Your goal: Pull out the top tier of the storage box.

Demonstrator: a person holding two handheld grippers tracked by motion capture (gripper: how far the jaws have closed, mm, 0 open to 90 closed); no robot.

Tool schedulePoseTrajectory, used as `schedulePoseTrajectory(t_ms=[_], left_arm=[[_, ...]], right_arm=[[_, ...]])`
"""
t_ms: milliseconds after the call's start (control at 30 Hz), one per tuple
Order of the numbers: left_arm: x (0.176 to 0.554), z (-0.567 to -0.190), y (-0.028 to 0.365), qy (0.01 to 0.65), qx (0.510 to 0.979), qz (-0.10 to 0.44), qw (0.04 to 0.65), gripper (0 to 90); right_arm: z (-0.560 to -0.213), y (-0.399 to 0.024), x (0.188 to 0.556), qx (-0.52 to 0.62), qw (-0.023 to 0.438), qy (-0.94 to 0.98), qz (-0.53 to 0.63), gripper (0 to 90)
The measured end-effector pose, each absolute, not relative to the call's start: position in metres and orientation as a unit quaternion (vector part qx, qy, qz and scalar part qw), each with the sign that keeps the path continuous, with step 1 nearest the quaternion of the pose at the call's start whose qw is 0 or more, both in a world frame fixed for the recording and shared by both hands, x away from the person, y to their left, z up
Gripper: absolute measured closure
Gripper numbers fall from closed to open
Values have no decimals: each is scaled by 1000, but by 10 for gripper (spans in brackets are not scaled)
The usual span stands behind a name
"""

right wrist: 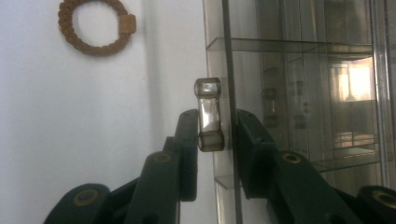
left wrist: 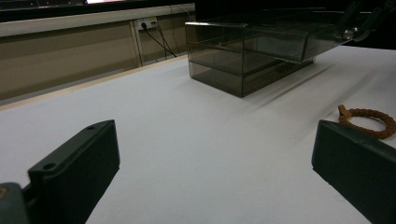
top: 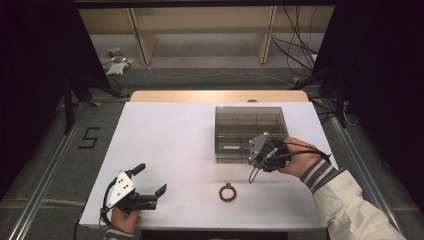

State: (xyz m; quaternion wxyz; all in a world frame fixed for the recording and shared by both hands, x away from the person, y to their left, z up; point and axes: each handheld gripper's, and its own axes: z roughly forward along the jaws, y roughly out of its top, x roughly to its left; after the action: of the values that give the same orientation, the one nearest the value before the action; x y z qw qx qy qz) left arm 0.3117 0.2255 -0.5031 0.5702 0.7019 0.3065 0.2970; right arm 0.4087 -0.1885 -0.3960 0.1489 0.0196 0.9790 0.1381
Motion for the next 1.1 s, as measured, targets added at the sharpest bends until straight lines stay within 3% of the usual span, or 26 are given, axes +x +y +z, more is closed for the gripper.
schedulePoseTrajectory(t_ms=[533,1100], left_arm=[[312,-503,225,308,702,296,570,8],[313,-503,225,308,703,295,570,7]], right_arm=[[-389,-187,400,10,162,971,176,583],[-371,-175,379,24,175,954,242,565]])
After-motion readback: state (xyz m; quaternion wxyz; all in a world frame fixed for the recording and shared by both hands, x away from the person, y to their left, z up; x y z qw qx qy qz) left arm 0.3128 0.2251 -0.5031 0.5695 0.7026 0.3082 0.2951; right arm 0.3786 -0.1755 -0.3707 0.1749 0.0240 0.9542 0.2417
